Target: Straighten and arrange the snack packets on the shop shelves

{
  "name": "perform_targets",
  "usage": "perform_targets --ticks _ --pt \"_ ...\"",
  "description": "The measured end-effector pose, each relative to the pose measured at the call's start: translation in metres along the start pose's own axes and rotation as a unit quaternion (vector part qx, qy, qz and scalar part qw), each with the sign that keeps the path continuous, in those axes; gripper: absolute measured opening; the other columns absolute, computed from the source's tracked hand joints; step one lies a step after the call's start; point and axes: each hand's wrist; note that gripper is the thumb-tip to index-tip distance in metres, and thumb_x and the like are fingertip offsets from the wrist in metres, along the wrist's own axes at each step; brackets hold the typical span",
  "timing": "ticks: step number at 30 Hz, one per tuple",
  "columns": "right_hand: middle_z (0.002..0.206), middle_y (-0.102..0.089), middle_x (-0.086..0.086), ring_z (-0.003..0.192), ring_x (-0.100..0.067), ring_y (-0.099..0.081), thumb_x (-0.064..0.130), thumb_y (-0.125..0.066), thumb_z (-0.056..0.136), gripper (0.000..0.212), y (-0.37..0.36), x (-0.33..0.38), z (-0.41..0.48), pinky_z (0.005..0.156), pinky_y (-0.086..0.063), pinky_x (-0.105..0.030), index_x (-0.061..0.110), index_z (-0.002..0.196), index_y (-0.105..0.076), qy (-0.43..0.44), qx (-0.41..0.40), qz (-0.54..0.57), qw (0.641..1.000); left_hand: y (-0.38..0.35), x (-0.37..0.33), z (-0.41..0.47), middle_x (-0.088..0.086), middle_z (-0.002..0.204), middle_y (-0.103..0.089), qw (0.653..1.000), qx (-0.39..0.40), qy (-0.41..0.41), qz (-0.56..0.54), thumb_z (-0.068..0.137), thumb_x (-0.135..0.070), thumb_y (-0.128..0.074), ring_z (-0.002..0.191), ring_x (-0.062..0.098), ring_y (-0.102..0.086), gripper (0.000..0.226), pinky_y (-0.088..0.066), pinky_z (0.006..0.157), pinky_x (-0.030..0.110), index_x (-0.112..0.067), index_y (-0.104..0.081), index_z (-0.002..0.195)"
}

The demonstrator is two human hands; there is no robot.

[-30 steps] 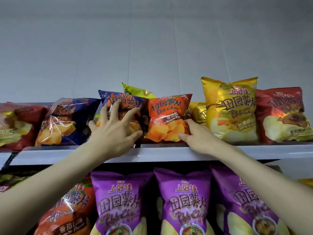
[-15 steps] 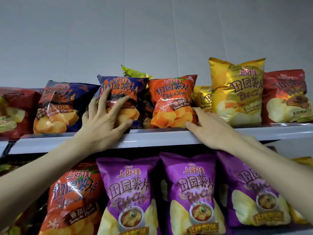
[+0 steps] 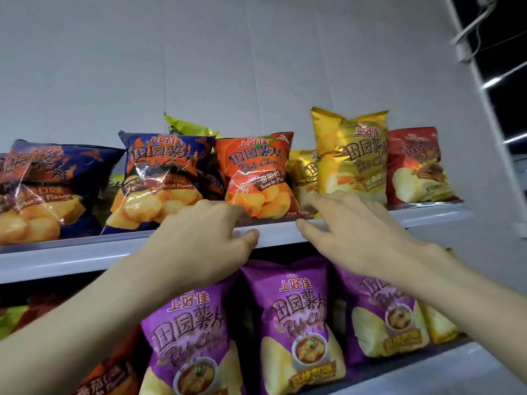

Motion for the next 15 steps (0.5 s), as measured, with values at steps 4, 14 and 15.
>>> perform_targets --ticks 4,14,15 --pt "0.131 -0.065 0.000 0.120 -0.029 -0.060 0.059 -0.043 0.100 0.044 0.010 -0.033 -0.010 0.096 -0.051 -0.044 0.030 0.129 -0.060 0.000 -0.009 0.000 1.000 -0.004 -0.045 0.015 -0.003 0.136 -0.067 1.000 0.016 -0.006 0.003 0.100 -0.061 -0.045 0.123 0.029 -0.061 0.048 -0.052 0.096 0.042 -0.036 -0.058 0.139" --pt "0.116 -0.067 0.002 0.110 -0.030 -0.062 0.061 -0.037 0.085 0.046 0.019 -0.188 -0.017 0.088 -0.055 -0.050 0.031 0.113 -0.059 -0.057 -0.048 0.024 0.997 -0.045 -0.158 0.097 0.014 0.140 -0.055 0.995 -0.032 0.028 -0.085 0.089 -0.063 -0.054 0.126 0.041 -0.058 0.087 -0.051 0.100 0.052 -0.021 -0.026 0.160" --pt "0.122 -0.066 0.003 0.114 -0.029 -0.061 0.061 -0.038 0.085 0.048 0.014 -0.203 -0.016 0.092 -0.054 -0.051 0.032 0.118 -0.057 -0.062 -0.052 0.036 0.996 -0.050 -0.164 0.105 0.016 0.147 -0.049 0.994 -0.041 0.042 -0.094 0.092 -0.060 -0.059 0.130 0.043 -0.055 0.094 -0.050 0.103 0.053 -0.019 -0.016 0.165"
Point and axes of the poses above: each hand's wrist, its own z-axis towards the middle knuckle, its own y-axis out of the back of the hand, x = y × z
